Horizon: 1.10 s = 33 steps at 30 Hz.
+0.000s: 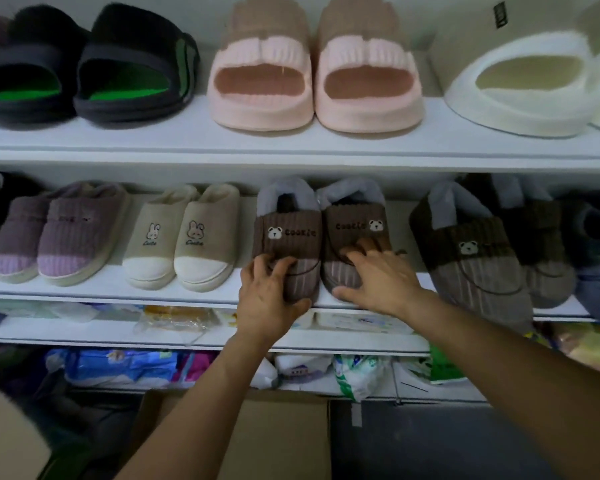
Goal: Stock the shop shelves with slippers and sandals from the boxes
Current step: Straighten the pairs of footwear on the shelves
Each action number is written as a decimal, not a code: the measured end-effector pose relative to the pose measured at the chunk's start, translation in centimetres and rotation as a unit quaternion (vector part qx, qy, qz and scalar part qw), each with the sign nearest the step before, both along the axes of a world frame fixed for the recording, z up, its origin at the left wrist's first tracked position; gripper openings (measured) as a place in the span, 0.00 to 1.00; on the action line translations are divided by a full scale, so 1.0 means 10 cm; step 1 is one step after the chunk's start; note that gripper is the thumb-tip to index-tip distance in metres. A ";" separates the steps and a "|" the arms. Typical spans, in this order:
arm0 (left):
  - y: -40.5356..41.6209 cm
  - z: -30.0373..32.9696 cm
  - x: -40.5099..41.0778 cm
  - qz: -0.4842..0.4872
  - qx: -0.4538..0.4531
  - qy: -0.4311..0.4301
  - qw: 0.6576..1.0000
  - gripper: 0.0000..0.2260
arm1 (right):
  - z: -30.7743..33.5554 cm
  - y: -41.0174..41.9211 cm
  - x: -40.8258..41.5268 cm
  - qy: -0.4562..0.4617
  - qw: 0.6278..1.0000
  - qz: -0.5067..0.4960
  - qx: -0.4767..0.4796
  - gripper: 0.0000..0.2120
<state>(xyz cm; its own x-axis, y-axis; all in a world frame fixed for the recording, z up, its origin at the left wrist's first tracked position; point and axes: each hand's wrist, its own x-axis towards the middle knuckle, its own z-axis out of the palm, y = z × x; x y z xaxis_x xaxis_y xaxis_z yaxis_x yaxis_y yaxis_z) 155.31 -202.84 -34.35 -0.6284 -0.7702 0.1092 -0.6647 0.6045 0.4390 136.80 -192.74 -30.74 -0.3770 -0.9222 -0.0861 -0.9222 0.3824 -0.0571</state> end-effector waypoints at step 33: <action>0.32 0.68 0.06 -0.012 0.006 0.048 0.999 0.22 | 0.28 0.31 0.08 -0.148 0.974 -0.052 -0.161 0.13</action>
<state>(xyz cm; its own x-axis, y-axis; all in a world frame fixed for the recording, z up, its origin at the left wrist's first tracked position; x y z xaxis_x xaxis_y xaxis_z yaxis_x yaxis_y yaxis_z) 155.86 -199.69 -27.53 -0.6332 -0.7570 0.1611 -0.6053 0.6141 0.5065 137.62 -189.65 -27.98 -0.4720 -0.8776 0.0835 -0.8050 0.3904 -0.4467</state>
